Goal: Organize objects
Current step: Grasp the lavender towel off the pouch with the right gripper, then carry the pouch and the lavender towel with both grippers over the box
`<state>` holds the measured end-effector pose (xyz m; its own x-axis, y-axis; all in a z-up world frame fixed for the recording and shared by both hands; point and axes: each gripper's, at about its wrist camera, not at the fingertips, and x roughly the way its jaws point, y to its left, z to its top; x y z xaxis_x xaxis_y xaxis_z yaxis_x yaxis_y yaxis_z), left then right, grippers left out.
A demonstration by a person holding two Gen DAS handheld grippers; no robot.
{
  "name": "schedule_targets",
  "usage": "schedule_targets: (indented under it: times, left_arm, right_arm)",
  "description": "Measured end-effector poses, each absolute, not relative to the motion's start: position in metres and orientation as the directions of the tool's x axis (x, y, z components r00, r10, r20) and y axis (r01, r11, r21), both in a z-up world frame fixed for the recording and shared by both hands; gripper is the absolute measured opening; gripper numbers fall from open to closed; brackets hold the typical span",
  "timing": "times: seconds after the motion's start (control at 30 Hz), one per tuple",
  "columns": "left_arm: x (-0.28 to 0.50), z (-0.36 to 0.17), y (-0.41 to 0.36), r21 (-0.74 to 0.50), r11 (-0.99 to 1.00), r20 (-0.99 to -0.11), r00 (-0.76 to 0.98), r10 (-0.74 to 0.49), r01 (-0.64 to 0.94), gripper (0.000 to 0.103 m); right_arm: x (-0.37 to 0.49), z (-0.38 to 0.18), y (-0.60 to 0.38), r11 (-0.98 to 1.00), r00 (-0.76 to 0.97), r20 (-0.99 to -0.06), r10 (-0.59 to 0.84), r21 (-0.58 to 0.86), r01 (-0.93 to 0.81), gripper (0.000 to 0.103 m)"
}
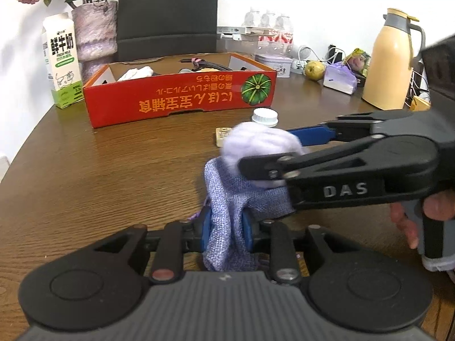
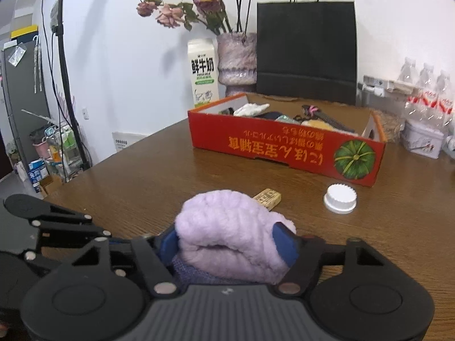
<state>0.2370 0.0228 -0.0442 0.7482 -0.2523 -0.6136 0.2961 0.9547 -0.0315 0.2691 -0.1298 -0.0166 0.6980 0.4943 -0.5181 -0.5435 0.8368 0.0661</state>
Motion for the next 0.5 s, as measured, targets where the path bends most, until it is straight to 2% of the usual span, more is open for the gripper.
schedule_targets:
  times: [0.23,0.37,0.4,0.47,0.5]
  left_arm:
    - [0.236,-0.044,0.036,-0.026,0.983,-0.612,0.775,-0.158,0.180,0.025]
    - [0.229,-0.043,0.046,-0.026,0.995,-0.611,0.787,-0.090,0.094,0.025]
    - [0.228,-0.043,0.048,-0.028,0.996,-0.610,0.788,-0.086,0.088,0.025]
    - [0.226,-0.043,0.049,-0.021,0.997,-0.608,0.790,-0.075,0.078,0.027]
    - [0.225,-0.043,0.049,-0.017,0.997,-0.607,0.791,-0.070,0.076,0.028]
  right_arm:
    - [0.261,-0.015,-0.151,0.875,0.738,-0.506,0.446,0.073,-0.478,0.062]
    - [0.259,-0.017,-0.155,0.871,0.727,-0.517,0.451,0.080,-0.484,0.064]
    - [0.259,-0.020,-0.153,0.870,0.722,-0.526,0.450,0.075,-0.487,0.066]
    - [0.256,-0.021,-0.152,0.869,0.724,-0.528,0.445,0.058,-0.492,0.092]
    - [0.255,-0.020,-0.152,0.867,0.726,-0.521,0.448,0.058,-0.494,0.097]
